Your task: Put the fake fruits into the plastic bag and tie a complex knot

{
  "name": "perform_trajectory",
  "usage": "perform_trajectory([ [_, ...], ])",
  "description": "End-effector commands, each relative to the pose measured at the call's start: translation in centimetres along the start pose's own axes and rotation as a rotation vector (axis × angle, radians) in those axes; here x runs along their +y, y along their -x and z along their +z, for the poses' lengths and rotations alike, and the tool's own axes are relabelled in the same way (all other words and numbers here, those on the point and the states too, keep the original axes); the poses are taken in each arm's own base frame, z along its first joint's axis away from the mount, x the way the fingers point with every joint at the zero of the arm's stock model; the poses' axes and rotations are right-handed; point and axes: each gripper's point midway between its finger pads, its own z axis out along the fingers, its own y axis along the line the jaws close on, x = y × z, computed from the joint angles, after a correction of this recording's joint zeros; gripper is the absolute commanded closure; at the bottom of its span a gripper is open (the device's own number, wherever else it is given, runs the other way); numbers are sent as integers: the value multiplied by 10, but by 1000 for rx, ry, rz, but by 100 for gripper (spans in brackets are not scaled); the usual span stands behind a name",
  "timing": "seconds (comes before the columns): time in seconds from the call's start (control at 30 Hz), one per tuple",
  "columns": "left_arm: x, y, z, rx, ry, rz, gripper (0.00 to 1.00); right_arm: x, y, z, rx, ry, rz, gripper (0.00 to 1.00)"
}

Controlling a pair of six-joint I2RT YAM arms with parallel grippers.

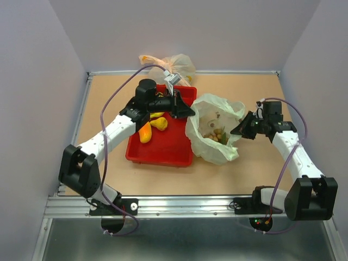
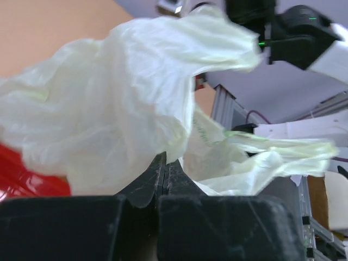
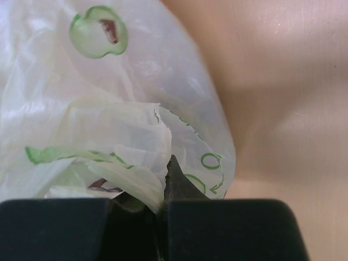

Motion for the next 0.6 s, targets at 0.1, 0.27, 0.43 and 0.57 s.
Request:
perform_trajectory([
  [0.1,66,-16,12,45,129,-26,81,-10,0,8,-9,3,-73,100],
  [0.27,47,19,5,3,115,151,44,-2,5,5,-23,32,-102,99],
  [0.43,55,48,-25,-54,222,211,21,13,16,-1,-58,68,-107,100],
  [0.57,90,59,-66,-86,352,232,21,17,22,-3,-72,73,-117,100],
])
